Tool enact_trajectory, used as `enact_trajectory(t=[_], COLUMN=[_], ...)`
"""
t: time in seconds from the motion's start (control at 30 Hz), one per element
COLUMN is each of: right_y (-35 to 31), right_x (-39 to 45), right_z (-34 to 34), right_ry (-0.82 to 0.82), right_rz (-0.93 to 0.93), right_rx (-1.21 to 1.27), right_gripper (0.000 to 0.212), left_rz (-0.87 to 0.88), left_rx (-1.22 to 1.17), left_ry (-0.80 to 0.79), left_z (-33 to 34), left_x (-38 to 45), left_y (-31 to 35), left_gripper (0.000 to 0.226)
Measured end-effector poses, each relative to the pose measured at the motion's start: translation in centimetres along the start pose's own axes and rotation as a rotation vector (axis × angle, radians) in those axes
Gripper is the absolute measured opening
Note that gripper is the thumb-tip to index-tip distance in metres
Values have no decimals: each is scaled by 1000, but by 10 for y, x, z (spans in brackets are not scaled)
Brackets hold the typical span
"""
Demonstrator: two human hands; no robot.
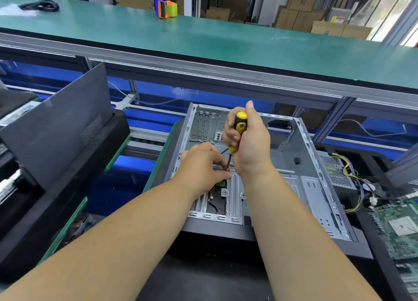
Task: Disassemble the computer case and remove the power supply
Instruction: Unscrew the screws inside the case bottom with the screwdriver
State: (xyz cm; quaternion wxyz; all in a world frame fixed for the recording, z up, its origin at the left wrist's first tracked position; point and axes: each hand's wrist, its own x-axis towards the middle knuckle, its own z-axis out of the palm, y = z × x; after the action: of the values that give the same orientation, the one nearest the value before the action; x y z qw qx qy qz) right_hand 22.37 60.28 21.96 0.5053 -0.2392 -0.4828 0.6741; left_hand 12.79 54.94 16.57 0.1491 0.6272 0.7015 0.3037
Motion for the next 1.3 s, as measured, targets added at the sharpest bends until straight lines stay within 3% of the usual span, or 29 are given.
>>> enact_trajectory(t=[0.2, 0.37, 0.63, 0.87, 1.07, 1.3], right_y=[0, -6, 4, 3, -2, -1], right_x=[-3, -2, -4, -10, -9, -4], right_z=[-13, -13, 3, -3, -11, -11], right_ry=[-82, -28, -7, -104, -93, -74], right_rz=[-49, -4, 16, -83, -89, -64], right_rx=[-1, -78, -35, -30, -90, -96], right_gripper=[22, 25, 51, 18, 21, 32], left_rz=[9, 6, 6, 4, -13, 3], left_rx=[-12, 2, 13, -10, -1, -7], left_ry=[3, 9, -2, -2, 1, -3], left_z=[0, 0, -1, -2, -1, -1], left_x=[0, 0, 0, 0, -1, -2], left_y=[1, 1, 2, 1, 2, 2], left_gripper=[27, 20, 18, 23, 30, 23])
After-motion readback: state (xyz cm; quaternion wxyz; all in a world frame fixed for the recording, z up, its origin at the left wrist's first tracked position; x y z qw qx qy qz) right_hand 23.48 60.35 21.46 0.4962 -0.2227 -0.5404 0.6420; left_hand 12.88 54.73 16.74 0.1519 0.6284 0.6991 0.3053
